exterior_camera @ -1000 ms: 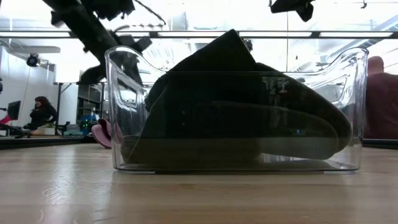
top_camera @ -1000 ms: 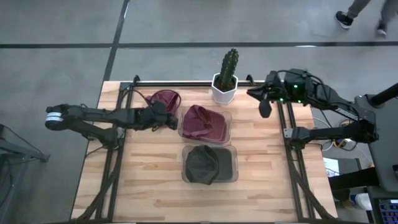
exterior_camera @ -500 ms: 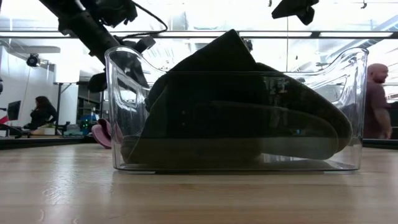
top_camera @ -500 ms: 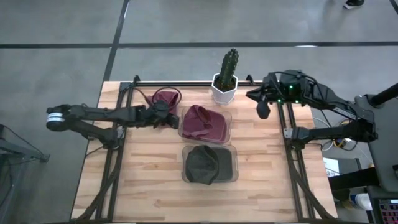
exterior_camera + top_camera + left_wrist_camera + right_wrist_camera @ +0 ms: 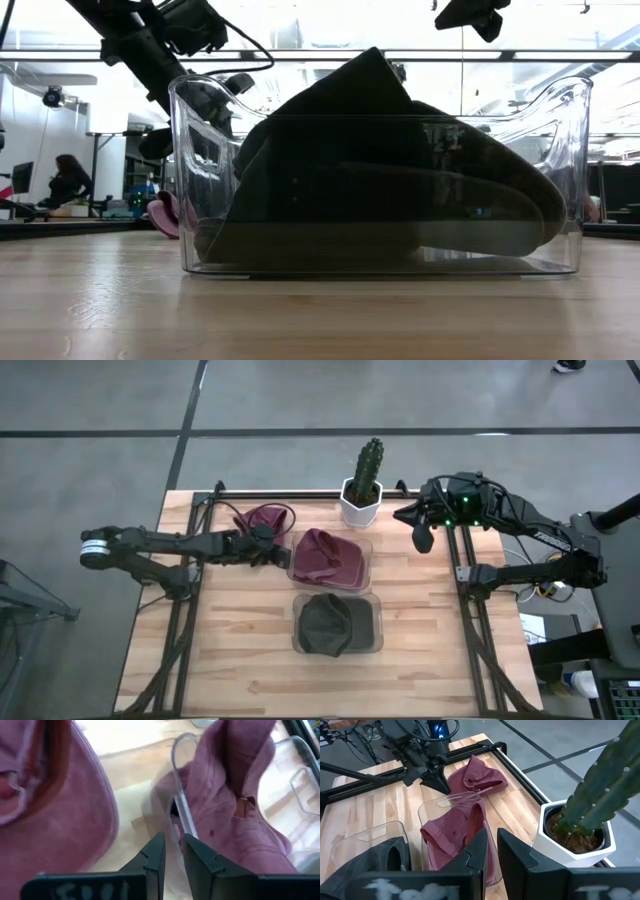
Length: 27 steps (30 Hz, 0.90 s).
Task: Pick & Place hat
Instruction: Adjust the top transparent bin
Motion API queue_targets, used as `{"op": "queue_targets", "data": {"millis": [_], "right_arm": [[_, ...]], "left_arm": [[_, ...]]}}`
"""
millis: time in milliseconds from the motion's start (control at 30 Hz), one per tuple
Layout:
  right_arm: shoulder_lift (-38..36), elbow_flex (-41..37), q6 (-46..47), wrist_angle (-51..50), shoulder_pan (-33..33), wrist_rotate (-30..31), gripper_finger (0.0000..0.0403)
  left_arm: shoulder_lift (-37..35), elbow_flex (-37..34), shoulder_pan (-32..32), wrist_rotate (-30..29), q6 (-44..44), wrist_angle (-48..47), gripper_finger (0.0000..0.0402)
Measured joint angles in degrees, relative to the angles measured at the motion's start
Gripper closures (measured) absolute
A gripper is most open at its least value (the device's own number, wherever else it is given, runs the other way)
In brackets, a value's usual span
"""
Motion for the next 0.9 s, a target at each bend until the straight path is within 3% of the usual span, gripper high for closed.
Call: {"op": "queue_targets", "data": {"millis": [900], "right_arm": [[0.0,0.0,-0.2,0.0,0.0,-0.1,0.0364]], "left_arm": [[1.3,0.7,-1.4,9.8,-2.9,1.2,0.0342]]}}
